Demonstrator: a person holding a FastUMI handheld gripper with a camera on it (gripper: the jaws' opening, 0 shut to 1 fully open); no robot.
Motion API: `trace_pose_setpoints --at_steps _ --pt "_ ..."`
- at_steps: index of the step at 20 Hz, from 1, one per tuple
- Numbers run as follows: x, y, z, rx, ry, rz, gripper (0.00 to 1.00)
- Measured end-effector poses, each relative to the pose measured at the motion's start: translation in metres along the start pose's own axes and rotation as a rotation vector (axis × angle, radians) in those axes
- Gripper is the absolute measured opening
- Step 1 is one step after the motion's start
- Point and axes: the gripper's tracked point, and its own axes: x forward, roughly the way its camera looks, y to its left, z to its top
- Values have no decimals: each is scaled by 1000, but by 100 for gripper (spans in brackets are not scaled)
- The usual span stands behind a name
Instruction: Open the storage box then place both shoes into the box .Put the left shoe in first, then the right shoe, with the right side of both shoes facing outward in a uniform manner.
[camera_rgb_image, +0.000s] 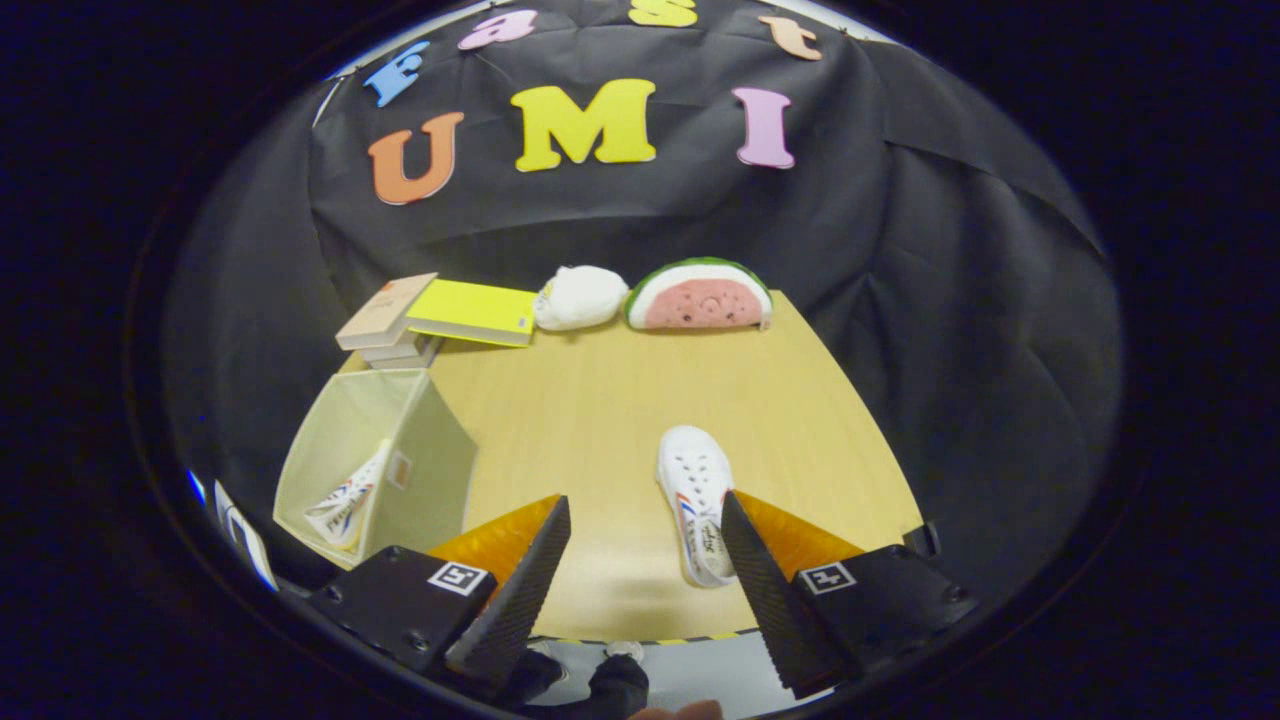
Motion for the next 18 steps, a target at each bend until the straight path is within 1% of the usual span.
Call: trace_pose_setpoints --at_steps 3,8,10,13,17,18 --pt "32 -35 -14 -17 51 -15 98" --pt "94 -64 -38 -41 168 15 98" --pt "115 -69 -48 -55 224 27 98" --pt "139 -78 -56 -93 272 22 98" --pt "164 -79 -64 -72 336 51 98" --pt "167 -81 -65 -75 339 58 95"
